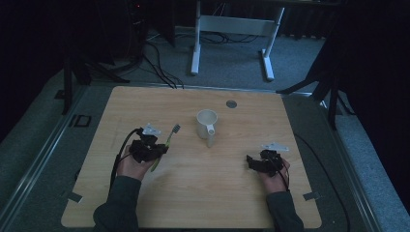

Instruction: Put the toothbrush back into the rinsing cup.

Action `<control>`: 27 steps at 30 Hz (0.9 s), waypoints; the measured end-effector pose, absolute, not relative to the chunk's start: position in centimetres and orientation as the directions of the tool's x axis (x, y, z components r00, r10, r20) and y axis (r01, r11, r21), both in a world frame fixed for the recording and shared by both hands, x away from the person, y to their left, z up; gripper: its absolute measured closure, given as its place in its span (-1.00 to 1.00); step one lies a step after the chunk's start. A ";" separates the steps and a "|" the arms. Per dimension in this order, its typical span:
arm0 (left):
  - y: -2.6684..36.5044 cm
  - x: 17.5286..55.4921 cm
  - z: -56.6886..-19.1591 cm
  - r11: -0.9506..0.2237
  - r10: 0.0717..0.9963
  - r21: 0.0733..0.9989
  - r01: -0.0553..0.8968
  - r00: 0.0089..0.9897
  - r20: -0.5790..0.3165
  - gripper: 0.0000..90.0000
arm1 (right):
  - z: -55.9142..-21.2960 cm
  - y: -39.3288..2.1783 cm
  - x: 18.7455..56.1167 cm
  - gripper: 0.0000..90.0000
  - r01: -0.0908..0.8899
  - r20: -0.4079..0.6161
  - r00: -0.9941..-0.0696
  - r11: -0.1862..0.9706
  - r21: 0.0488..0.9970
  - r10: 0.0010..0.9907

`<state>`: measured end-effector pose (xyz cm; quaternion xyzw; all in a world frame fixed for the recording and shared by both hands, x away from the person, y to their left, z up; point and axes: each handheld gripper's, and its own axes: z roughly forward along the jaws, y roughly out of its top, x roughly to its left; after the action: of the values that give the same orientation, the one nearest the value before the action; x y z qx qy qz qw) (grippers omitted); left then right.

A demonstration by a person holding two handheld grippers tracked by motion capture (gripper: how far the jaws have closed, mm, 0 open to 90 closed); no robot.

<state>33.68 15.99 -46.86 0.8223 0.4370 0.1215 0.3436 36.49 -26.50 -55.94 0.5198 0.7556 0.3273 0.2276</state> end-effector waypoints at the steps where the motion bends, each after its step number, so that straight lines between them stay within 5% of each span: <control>1: 16.0 33.6 -46.8 -0.378 0.804 0.679 0.630 0.586 -0.096 0.83 | -55.9 -26.5 36.5 -0.50 0.637 -0.003 -0.356 0.245 0.731 0.934; 27: 15.5 33.4 -45.8 -0.312 0.814 0.769 0.559 0.574 -0.087 0.83 | -55.9 -26.5 36.5 -0.50 0.637 -0.002 -0.359 0.247 0.731 0.933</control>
<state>33.40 15.47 -45.82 0.7937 0.4323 0.1610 0.3965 36.48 -26.47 -55.94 0.5189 0.7564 0.3276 0.2263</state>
